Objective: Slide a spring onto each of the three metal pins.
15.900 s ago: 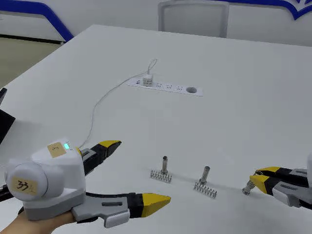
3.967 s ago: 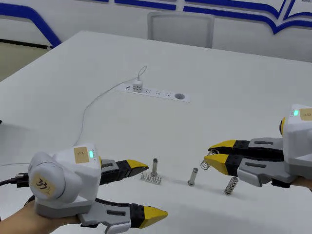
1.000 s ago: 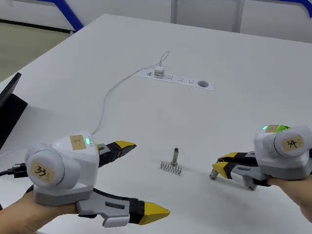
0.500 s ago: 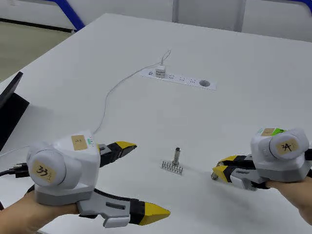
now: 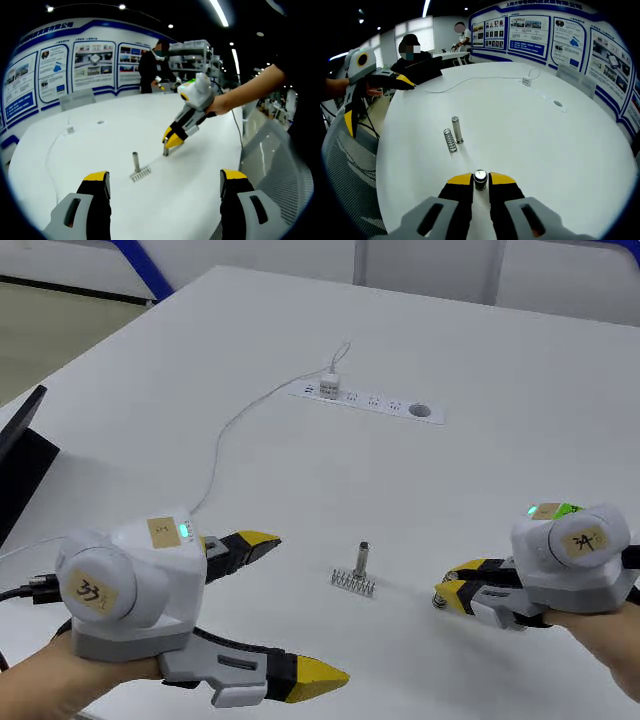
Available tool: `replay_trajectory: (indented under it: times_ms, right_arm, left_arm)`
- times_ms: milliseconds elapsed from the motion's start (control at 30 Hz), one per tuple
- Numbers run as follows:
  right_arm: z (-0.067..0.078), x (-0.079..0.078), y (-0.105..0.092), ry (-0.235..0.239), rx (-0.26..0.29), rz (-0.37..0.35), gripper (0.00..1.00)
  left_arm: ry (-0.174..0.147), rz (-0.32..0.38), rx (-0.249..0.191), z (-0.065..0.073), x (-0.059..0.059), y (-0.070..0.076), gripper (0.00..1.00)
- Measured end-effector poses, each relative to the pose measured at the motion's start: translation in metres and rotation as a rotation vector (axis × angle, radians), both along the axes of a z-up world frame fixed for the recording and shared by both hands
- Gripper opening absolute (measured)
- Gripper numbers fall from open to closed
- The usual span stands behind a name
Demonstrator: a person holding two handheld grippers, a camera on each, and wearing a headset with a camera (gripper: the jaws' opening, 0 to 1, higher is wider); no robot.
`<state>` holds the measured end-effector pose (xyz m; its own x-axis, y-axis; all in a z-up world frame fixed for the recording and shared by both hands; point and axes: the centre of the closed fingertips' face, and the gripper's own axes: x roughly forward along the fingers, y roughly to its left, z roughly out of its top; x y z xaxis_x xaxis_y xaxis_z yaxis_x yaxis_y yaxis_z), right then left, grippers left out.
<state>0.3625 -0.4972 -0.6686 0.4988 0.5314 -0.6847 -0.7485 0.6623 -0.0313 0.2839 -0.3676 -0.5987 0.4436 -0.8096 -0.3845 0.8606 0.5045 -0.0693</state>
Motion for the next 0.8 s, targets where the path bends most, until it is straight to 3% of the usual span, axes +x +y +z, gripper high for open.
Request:
replay_trajectory:
  times_ms: [233, 467, 600, 800]
  right_arm:
    - [0.008, -0.001, -0.002, -0.009, 0.013, -0.002, 0.17]
    - [0.034, 0.001, 0.005, -0.068, 0.051, -0.003, 0.19]
    - [0.046, 0.001, 0.022, -0.09, 0.085, 0.029, 0.19]
    - [0.037, -0.006, 0.053, -0.075, 0.07, 0.108, 0.2]
  left_arm:
    - [-0.001, 0.0, 0.0, 0.0, 0.001, 0.0, 0.93]
    - [-0.004, 0.004, -0.005, 0.001, 0.002, 0.001, 0.93]
    - [-0.005, 0.011, -0.007, 0.002, 0.005, 0.003, 0.93]
    - [-0.007, 0.018, -0.01, 0.003, 0.005, 0.006, 0.93]
